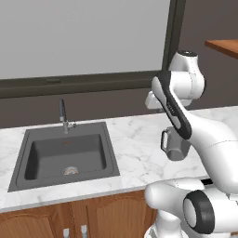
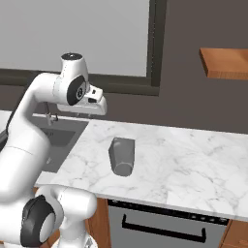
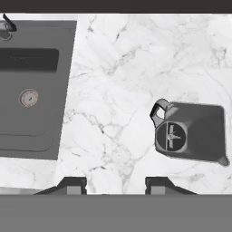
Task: Turn on the sink faucet and place the jug under the water for a few seconds to fill it up.
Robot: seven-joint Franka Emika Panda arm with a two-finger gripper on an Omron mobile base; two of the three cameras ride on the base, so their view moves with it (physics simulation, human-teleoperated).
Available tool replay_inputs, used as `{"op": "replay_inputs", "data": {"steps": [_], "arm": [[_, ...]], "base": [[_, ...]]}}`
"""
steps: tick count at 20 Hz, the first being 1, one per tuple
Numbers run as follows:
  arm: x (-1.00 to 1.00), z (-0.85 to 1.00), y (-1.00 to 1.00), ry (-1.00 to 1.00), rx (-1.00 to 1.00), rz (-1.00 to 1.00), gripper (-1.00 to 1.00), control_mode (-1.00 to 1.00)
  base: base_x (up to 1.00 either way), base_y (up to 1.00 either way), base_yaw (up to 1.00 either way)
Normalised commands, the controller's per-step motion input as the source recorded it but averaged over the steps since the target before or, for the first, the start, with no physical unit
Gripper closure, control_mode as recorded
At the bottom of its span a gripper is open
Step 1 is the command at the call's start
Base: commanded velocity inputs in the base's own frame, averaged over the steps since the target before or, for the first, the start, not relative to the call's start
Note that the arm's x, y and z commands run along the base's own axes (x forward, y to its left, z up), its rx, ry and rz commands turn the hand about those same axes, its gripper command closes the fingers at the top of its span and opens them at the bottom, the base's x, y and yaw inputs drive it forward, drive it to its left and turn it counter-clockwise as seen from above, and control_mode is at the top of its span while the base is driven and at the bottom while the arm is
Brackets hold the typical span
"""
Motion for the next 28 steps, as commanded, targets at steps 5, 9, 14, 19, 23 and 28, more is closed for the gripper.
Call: {"op": "replay_inputs", "data": {"steps": [5, 9, 14, 19, 23, 28], "arm": [[-0.28, -0.09, -0.04, -0.01, 0.00, 0.00, -1.00, -1.00], [-0.37, -0.35, -0.22, 0.00, 0.00, 0.00, -1.00, -1.00], [-0.26, -0.44, -0.40, 0.00, 0.04, 0.00, -1.00, -1.00], [-0.01, -0.01, -0.02, 0.00, 0.01, 0.00, -1.00, -1.00], [-0.04, 0.00, 0.00, 0.00, 0.00, 0.00, -1.00, 1.00], [0.00, 0.00, 0.00, 0.00, 0.00, 0.00, -1.00, 1.00]], "base": [[0.00, 0.00, 0.00], [0.00, 0.00, 0.00], [0.00, 0.00, 0.00], [0.00, 0.00, 0.00], [-0.05, 0.02, 0.00], [-0.02, 0.29, 0.00]]}}
